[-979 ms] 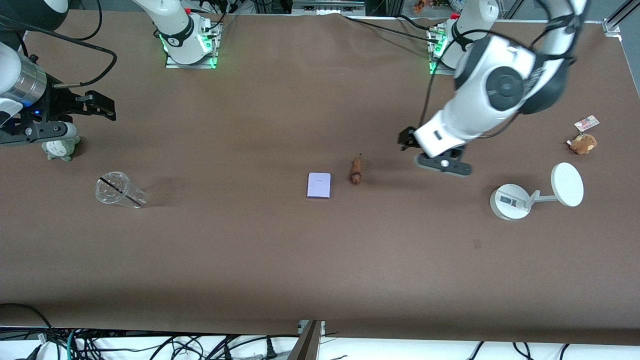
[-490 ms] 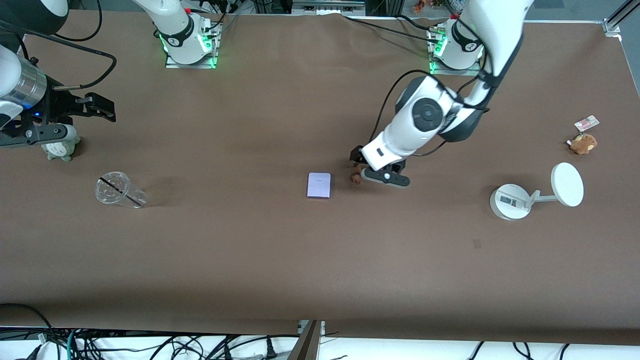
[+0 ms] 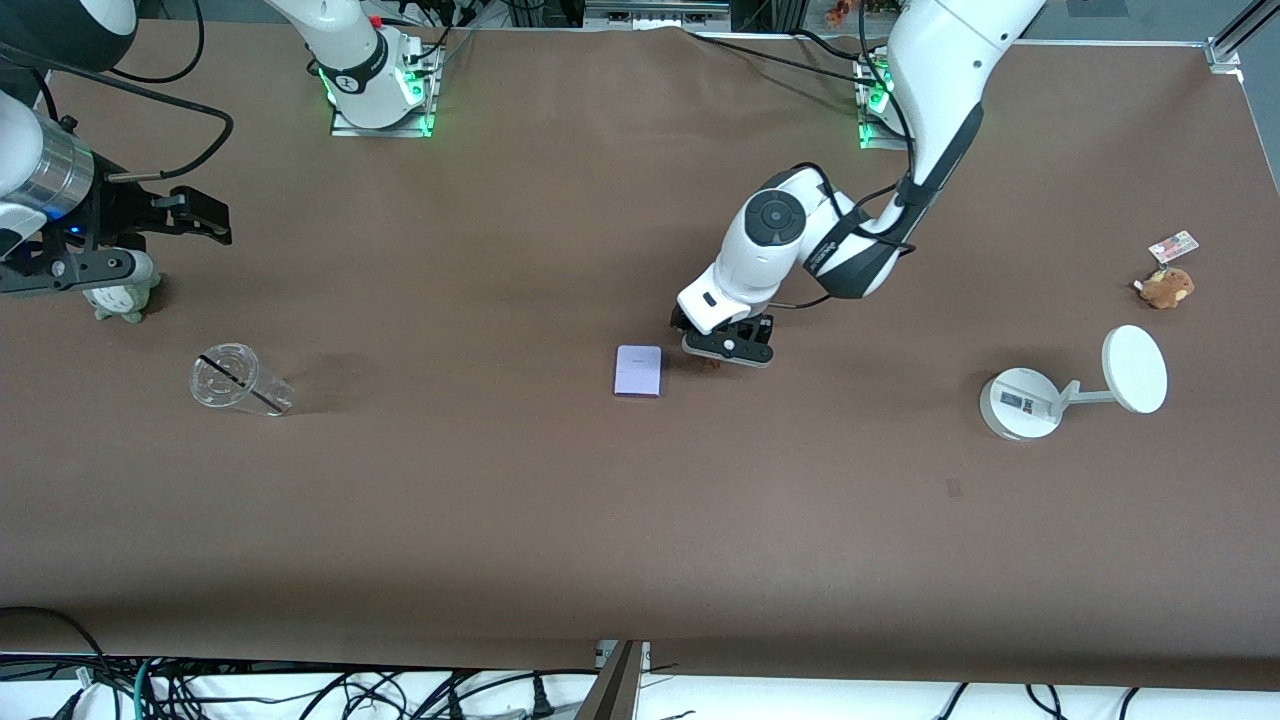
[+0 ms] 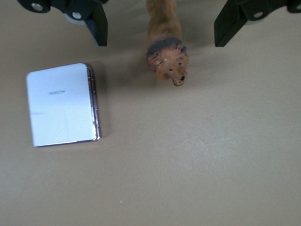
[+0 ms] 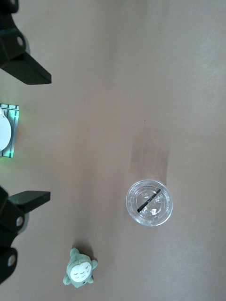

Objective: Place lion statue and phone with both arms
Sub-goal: 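Close the left gripper on the lion statue and lift it, then carry the lion toward the white mirror while the right gripper reaches out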

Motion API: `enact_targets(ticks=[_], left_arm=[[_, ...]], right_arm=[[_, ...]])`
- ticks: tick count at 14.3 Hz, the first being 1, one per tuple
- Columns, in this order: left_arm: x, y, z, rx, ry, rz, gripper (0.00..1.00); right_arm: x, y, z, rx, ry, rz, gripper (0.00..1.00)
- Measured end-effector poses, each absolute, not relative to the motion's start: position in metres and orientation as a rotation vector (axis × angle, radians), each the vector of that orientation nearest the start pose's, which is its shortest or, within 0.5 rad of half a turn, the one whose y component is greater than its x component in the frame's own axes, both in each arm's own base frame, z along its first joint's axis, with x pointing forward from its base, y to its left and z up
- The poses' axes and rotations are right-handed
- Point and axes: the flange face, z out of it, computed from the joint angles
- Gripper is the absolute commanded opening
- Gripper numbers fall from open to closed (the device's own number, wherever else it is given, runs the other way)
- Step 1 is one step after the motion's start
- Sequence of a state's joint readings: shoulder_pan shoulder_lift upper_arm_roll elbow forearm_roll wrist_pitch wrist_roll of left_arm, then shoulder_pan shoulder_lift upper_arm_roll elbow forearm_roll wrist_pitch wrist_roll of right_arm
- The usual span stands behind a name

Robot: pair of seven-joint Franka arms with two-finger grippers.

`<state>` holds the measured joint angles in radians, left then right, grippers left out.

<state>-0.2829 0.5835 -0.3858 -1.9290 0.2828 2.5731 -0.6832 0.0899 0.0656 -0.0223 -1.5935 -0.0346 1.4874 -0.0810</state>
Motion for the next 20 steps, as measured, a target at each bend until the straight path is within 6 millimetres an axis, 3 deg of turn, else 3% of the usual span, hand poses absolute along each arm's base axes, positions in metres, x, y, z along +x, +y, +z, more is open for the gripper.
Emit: enact_targets(ticks=[1, 2, 3, 7, 8, 11, 15, 18, 20], left_arm=[[0.501, -0.388, 0.207, -3.230, 0.242, -0.111, 0.33], [0.500, -0.389, 0.203, -3.226, 0.245, -0.111, 0.20], [0.499, -0.390, 0.201, -3.227, 0.246, -0.108, 0.15], [0.499, -0.390, 0.201, -3.226, 0.242, -0.108, 0.07], [0.503, -0.386, 0.202, -3.220, 0.230, -0.106, 0.00], [0.515, -0.364, 0.224, -3.094, 0.199, 0.018, 0.01], [0.540, -0.296, 0.277, -2.927, 0.152, 0.173, 0.02], [0.574, -0.218, 0.301, -2.921, 0.152, 0.202, 0.02], [0.594, -0.164, 0.312, -2.933, 0.183, 0.206, 0.02]], right_arm=[[0.560, 0.034, 0.571, -3.156, -0.235, 0.273, 1.00], [0.560, 0.034, 0.571, -3.156, -0.235, 0.273, 1.00], [0.561, 0.034, 0.570, -3.156, -0.235, 0.275, 1.00], [0.562, 0.035, 0.567, -3.155, -0.238, 0.283, 1.00], [0.562, 0.035, 0.567, -3.155, -0.237, 0.284, 1.00], [0.562, 0.035, 0.566, -3.155, -0.236, 0.285, 1.00], [0.562, 0.037, 0.566, -3.154, -0.242, 0.284, 1.00], [0.562, 0.045, 0.565, -3.147, -0.261, 0.287, 1.00], [0.564, 0.066, 0.558, -3.145, -0.308, 0.294, 1.00]])
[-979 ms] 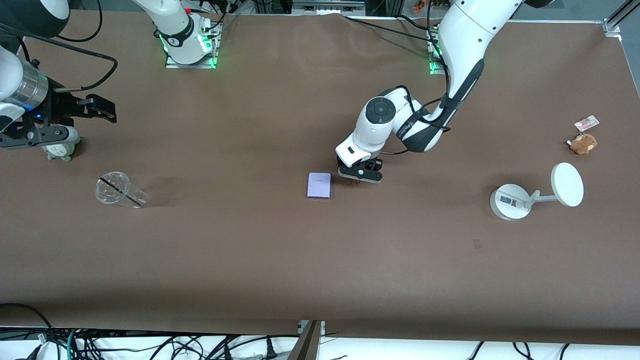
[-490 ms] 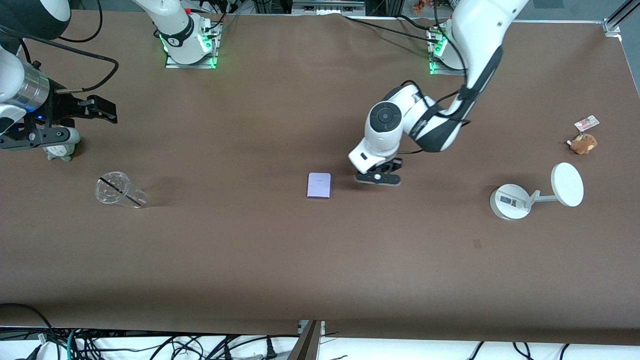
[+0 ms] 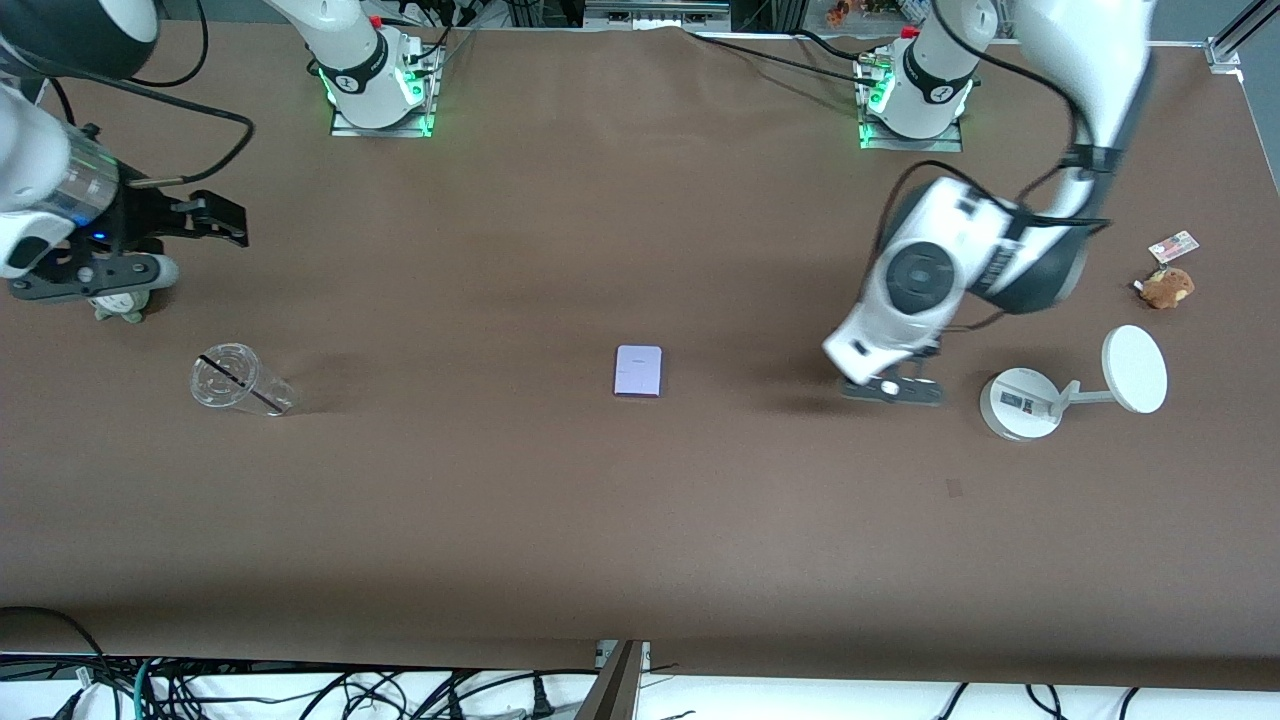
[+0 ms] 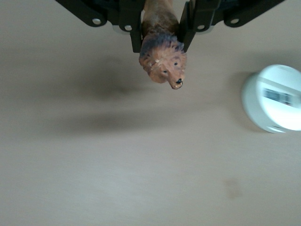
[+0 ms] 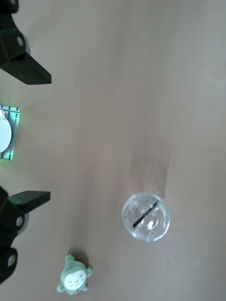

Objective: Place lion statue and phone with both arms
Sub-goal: 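Carry the lion toward the white mirror while the right gripper reaches out, then lower the lion beside the mirror while the right gripper grasps the phone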

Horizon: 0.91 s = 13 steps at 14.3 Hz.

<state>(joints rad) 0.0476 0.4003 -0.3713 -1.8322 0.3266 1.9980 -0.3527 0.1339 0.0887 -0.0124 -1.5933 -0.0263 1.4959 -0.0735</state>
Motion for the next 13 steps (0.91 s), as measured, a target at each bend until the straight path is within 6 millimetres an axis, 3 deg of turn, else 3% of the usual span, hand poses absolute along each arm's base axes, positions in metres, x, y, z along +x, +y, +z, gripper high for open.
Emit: enact_targets(ticks=[3, 6, 10, 13], left_arm=[[0.605, -0.107, 0.306, -2.971, 0.316, 0.278, 0.02], [0.607, -0.088, 0.283, -2.999, 0.325, 0.343, 0.04], [0.613, -0.037, 0.230, -3.064, 0.391, 0.393, 0.04], [0.614, -0.023, 0.203, -3.099, 0.384, 0.390, 0.04]], right_arm=[[0.567, 0.114, 0.545, -3.166, -0.232, 0.270, 1.00], [0.569, 0.170, 0.523, -3.181, -0.209, 0.242, 1.00], [0.576, 0.233, 0.482, -3.178, -0.193, 0.193, 1.00], [0.577, 0.273, 0.445, -3.177, -0.094, 0.192, 1.00]])
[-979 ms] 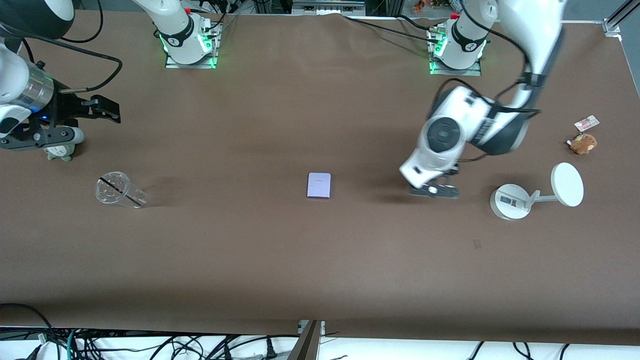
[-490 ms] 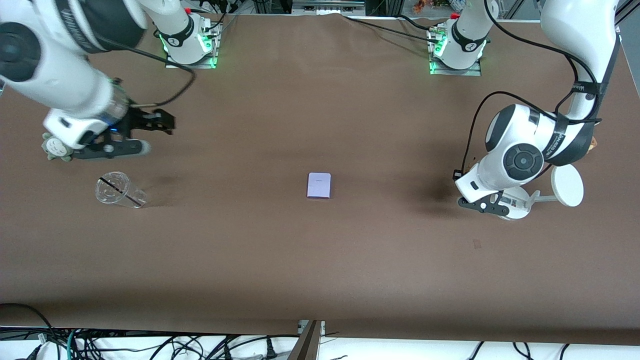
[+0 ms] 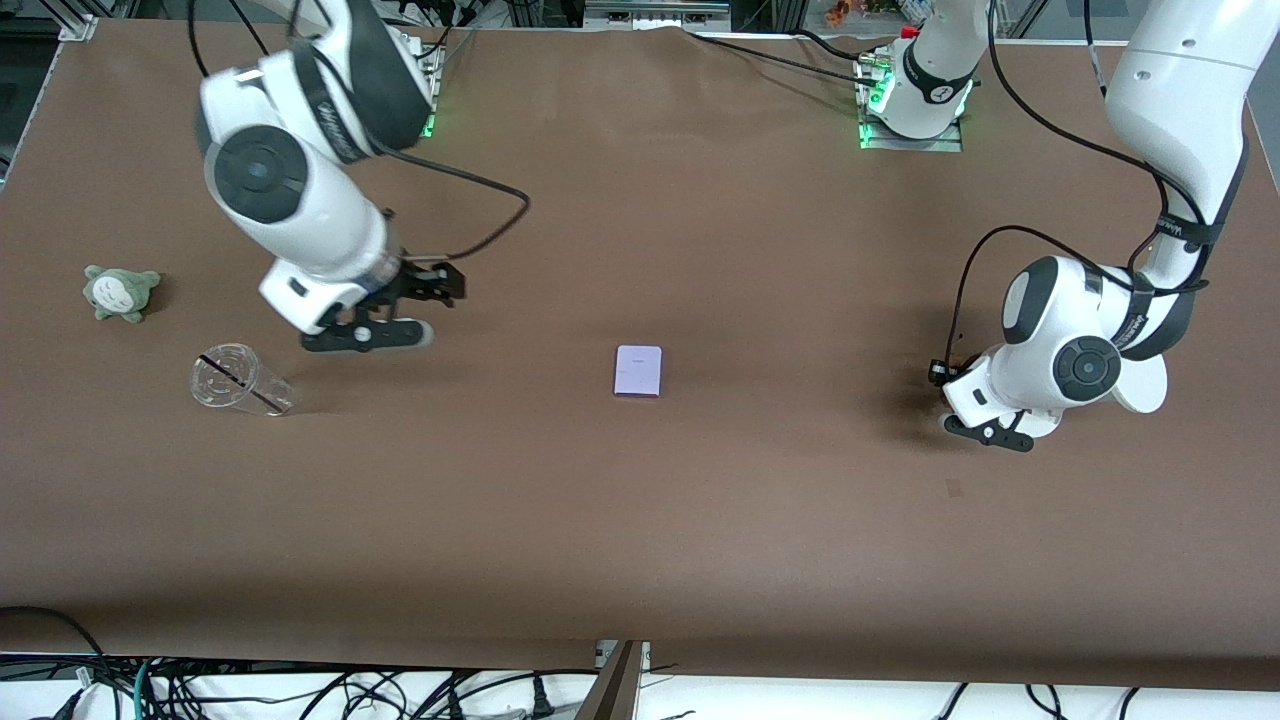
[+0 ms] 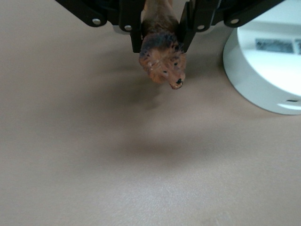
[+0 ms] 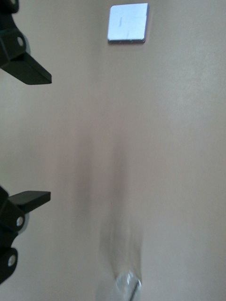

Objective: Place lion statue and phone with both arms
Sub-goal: 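Lower the lion beside the mirror while the right gripper grasps the phone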

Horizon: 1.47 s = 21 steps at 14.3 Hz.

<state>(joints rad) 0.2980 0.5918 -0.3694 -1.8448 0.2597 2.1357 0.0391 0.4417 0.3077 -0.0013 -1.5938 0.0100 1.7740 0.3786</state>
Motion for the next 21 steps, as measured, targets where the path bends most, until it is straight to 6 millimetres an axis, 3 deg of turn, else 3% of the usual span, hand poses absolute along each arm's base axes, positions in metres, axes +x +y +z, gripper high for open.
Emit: enact_targets(ticks=[5, 6, 7, 9, 12, 17, 19, 21], left_arm=[[0.616, -0.043, 0.206, -3.135, 0.411, 0.364, 0.07], [0.616, -0.049, 0.208, -3.142, 0.423, 0.354, 0.17], [0.617, -0.053, 0.209, -3.145, 0.431, 0.346, 0.35], [0.617, -0.054, 0.209, -3.146, 0.432, 0.345, 1.00], [0.617, -0.053, 0.209, -3.147, 0.431, 0.345, 1.00], [0.616, -0.060, 0.220, -3.136, 0.451, 0.376, 1.00], [0.618, -0.064, 0.246, -3.118, 0.463, 0.362, 1.00], [0.619, -0.063, 0.289, -3.087, 0.458, 0.321, 1.00]], right_arm=[[0.572, 0.340, 0.379, -3.170, 0.018, 0.144, 1.00], [0.570, 0.352, 0.364, -3.168, 0.031, 0.131, 1.00], [0.569, 0.363, 0.349, -3.165, 0.036, 0.118, 1.00], [0.567, 0.383, 0.319, -3.154, 0.016, 0.081, 1.00], [0.565, 0.412, 0.288, -3.126, -0.031, 0.014, 1.00], [0.556, 0.485, 0.260, -3.098, 0.010, -0.035, 1.00], [0.555, 0.499, 0.244, -3.088, 0.007, -0.051, 1.00], [0.556, 0.502, 0.228, -3.078, 0.006, -0.069, 1.00]])
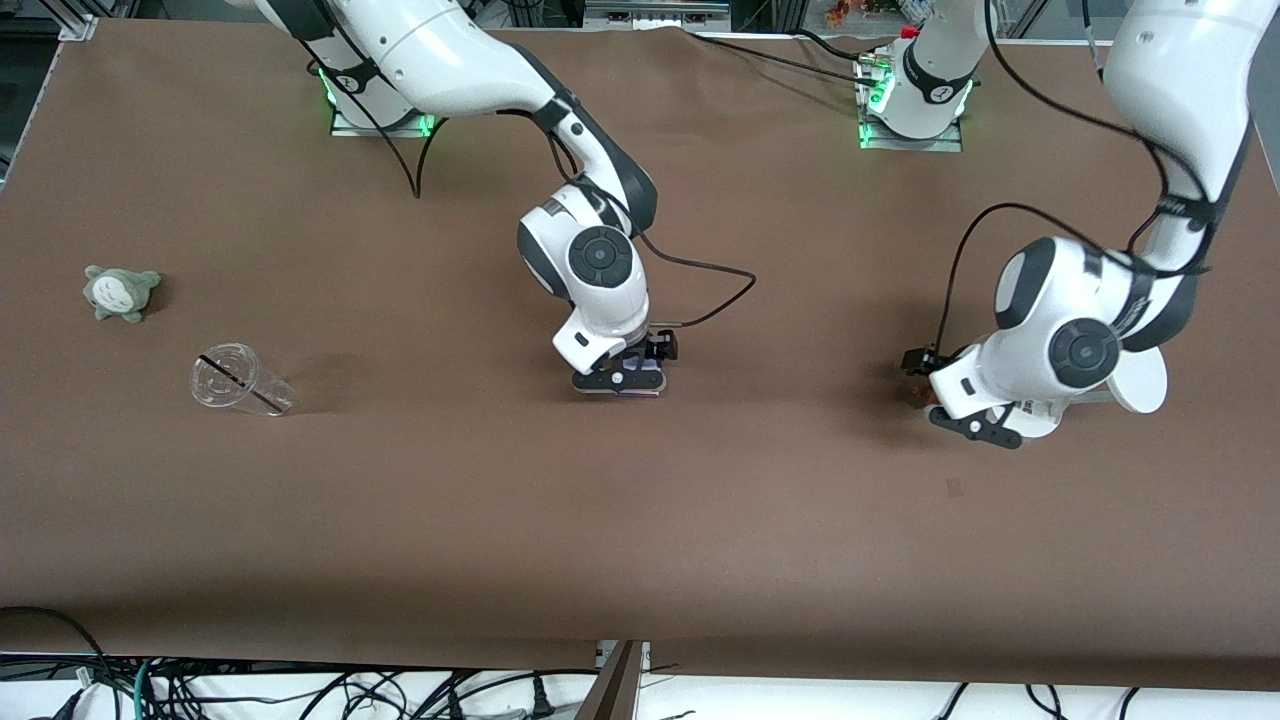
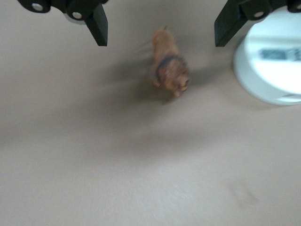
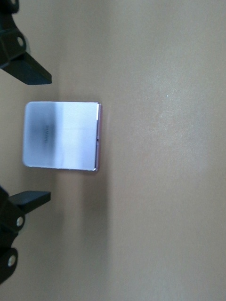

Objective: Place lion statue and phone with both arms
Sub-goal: 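Lower the lion beside the mirror while the right gripper grasps the phone, then open the left gripper to release the lion and raise it away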

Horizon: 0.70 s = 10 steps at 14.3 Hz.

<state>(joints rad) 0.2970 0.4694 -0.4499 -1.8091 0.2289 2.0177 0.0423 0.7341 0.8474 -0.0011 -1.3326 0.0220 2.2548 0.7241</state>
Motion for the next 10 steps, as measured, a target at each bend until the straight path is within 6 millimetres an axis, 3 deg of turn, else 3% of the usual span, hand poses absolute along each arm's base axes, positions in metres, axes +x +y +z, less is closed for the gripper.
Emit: enact_targets(ticks=[3, 8, 10], left_arm=[[0.616, -0.067, 0.372, -3.033, 0.449, 0.265, 1.00], [0.617, -0.070, 0.527, -3.002, 0.389, 0.100, 1.00], [0.618, -0.060, 0.555, -3.011, 0.308, 0.057, 1.00]], right_arm=[[0.558, 0.503, 0.210, -3.067, 0.008, -0.090, 1.00], [0.555, 0.505, 0.190, -3.060, 0.001, -0.101, 1.00], [0.555, 0.505, 0.182, -3.062, 0.000, -0.099, 1.00]])
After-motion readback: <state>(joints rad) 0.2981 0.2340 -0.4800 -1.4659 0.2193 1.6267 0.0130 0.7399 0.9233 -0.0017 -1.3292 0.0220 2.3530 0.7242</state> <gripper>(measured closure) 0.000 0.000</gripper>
